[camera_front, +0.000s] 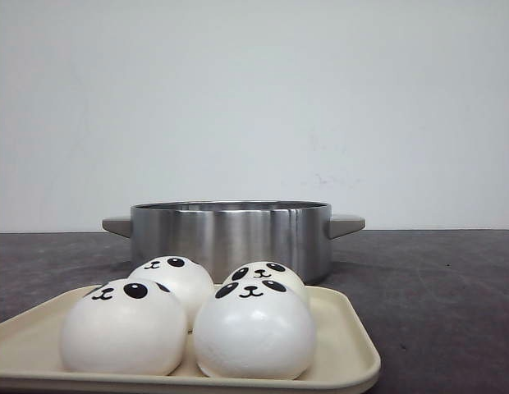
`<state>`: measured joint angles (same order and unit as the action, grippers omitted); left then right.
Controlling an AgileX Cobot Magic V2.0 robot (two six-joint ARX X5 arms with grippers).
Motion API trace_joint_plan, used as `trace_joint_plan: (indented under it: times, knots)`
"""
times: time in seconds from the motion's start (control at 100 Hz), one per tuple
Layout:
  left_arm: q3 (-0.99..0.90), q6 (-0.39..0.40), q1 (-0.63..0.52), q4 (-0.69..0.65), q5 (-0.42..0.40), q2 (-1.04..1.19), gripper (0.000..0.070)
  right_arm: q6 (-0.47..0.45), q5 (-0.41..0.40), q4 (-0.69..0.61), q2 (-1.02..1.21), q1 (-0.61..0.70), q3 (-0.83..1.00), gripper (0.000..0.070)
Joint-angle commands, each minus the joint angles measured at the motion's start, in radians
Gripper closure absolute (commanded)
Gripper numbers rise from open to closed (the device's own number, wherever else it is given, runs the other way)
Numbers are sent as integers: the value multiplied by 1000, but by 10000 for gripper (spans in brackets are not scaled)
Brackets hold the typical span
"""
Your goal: Steam buns
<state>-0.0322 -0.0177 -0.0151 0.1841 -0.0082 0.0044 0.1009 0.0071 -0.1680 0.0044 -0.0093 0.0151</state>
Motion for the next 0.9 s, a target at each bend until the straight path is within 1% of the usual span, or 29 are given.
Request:
trace_joint_plan:
  times: [0.0,0.89]
  knots:
    - [18,-1,2,5,2,0,689,6,0,12,-1,0,-3,687]
    - [18,-1,2,5,2,0,689,6,0,13,-1,0,-3,687]
